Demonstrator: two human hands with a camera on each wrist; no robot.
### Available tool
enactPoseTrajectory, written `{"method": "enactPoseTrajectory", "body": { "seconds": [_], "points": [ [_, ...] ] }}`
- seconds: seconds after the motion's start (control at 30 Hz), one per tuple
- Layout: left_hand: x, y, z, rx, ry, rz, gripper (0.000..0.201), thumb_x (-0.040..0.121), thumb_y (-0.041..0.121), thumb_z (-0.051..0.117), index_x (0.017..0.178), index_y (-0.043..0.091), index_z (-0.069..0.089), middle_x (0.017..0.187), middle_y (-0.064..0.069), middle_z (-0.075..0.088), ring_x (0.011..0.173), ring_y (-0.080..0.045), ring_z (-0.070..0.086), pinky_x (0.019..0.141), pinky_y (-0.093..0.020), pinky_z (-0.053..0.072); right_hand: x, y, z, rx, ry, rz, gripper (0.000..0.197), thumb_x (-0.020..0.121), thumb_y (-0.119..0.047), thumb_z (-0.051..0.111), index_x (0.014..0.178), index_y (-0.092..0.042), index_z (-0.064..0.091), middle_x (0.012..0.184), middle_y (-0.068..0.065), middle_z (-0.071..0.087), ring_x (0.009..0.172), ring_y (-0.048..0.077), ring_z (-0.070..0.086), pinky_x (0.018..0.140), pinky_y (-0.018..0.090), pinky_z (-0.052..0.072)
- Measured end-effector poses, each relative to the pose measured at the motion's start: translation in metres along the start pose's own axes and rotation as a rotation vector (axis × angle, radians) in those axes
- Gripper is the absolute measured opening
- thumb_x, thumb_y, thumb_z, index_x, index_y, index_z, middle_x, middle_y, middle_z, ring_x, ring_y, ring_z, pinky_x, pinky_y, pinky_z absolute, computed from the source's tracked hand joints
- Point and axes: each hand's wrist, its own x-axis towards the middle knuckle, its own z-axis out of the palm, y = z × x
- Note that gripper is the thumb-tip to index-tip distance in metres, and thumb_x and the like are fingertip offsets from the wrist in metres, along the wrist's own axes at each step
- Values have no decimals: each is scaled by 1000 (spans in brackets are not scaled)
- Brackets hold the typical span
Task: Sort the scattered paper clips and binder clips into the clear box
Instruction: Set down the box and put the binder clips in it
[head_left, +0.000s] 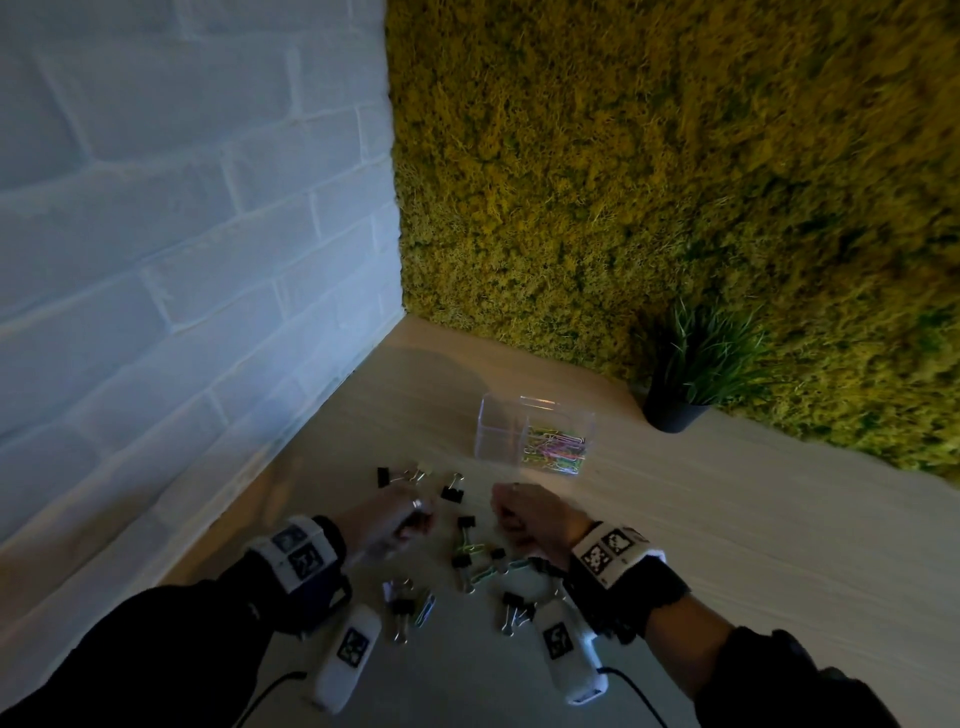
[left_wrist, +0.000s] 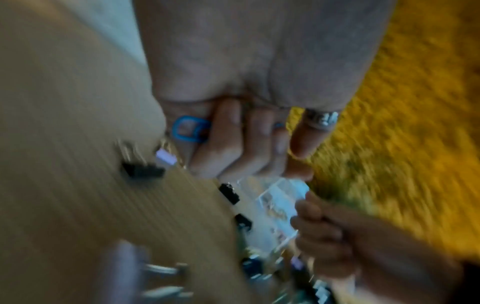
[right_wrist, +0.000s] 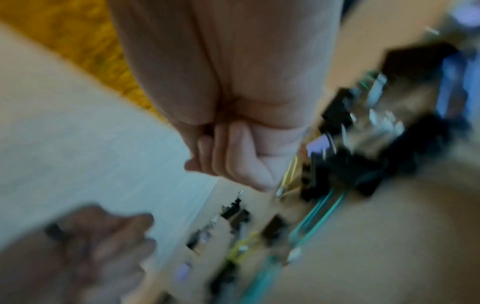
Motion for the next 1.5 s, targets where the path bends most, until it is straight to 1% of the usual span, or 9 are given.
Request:
{"method": "enactPoseTrajectory", "body": {
  "seconds": [0.13,0.37,0.47,0.67,0.83,1.03,1.13,1.3,1.5],
  "points": [
    [-8,-16,9,937,-50,171,29,68,45,74,68,21,58,69,0,62,79,-6,60,77,-16,42,1,-4,0,-937,15,-248,19,89,-20,55,100,-9,66,68,-11,52,63,1,49,66,16,40],
    [2,-36,13,1116,60,179,32,68,37,77,85,11,71,76,8,64,73,-4,58,104,-28,36,6,-2,11,-1346,23,-170,18,88,-32,55,93,-18,64,105,11,68,102,27,62,93,41,43],
    [2,-32,13,1131,16,209,25,77,30,72,85,7,73,61,11,57,50,4,51,96,-21,34,1,-2,14,-1332,65,-209,22,95,-23,41,77,-15,50,88,18,61,83,26,61,76,32,41],
    [2,-31,22,1334,-68,195,21,91,17,51,101,-1,54,106,-14,61,97,-27,59,88,-33,43,-12,-17,-18,-822,123,-217,30,98,-16,37,68,-17,38,67,-1,43,59,12,38,54,23,28],
    [2,-27,14,1314,-82,299,15,93,17,45,84,14,34,84,0,43,75,-15,42,69,-25,33,-11,-56,-64,-1123,337,-292,22,99,-22,34,81,-14,43,67,4,51,58,17,50,57,26,36],
    [20,10,1,883,-97,295,23,91,21,54,78,32,38,73,12,44,63,0,40,60,-15,32,11,-72,-79,-1468,347,-111,32,99,-16,31,126,-8,44,122,17,50,114,35,51,89,45,46],
    [32,41,10,229,-154,189,4,90,19,56,88,20,52,69,8,46,48,4,42,45,-9,33,17,-71,-83,-1310,428,-171,26,97,-11,36,116,-3,53,118,17,52,111,33,54,88,38,45],
    [62,97,44,-567,-219,-77,29,74,4,40,51,12,54,43,4,41,31,-6,36,32,-13,25,10,-74,-97,-879,522,-246,20,92,-15,52,108,-7,62,114,10,64,108,25,59,89,27,44],
    [99,122,79,-845,62,-119,33,91,-1,20,70,1,45,57,-12,46,51,-20,43,33,-16,44,8,-62,-107,-688,573,-379,22,88,-2,49,98,-4,68,105,10,71,98,27,66,93,38,51]
  ]
}}
